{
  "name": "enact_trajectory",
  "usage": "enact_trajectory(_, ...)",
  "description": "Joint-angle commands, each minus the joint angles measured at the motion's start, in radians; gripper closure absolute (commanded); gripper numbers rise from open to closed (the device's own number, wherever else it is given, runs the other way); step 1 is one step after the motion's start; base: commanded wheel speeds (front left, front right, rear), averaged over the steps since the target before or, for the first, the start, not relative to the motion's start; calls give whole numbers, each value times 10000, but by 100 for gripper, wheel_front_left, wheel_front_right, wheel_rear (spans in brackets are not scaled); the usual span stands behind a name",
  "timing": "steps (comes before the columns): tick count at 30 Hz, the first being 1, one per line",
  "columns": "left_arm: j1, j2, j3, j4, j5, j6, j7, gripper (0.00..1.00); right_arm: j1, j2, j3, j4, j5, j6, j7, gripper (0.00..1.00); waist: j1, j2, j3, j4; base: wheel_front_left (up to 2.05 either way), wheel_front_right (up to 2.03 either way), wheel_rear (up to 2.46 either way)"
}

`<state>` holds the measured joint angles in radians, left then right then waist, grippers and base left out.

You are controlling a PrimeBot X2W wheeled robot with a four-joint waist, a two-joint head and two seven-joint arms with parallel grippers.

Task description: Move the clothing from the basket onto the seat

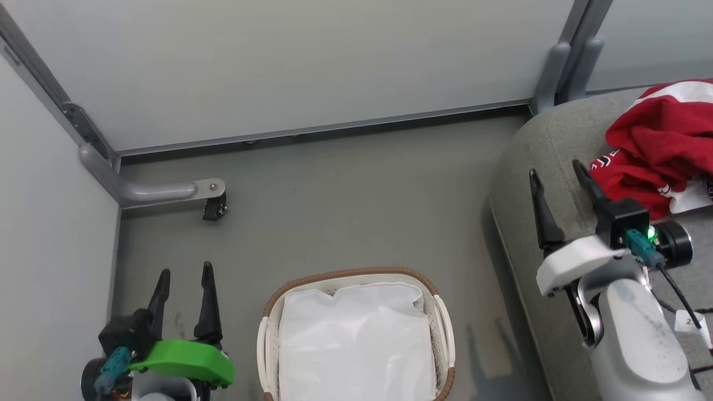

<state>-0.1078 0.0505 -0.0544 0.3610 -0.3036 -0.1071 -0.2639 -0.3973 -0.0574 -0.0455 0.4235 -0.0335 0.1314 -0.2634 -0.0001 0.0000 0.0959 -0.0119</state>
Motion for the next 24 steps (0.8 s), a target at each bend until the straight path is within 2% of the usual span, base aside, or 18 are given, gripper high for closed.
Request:
enact_trajectory(1, 242, 4, 125, -35, -73, -55, -7, 0, 438, -17, -2, -138, 146, -15, -21, 0, 1, 0, -295, 248, 0, 0, 0)
enact_trajectory(9, 1196, 5, 222, -253, -242, -115, -7, 0, 2306, 51, 565, -575, 1628, -15, -21, 0, 1, 0, -763, 412, 0, 0, 0)
enact_trajectory(24, 1534, 4, 42, -458, -273, -70, -7, 0, 2860, 46, 753, -735, 1798, -15, -21, 0, 1, 0, -881, 313, 0, 0, 0)
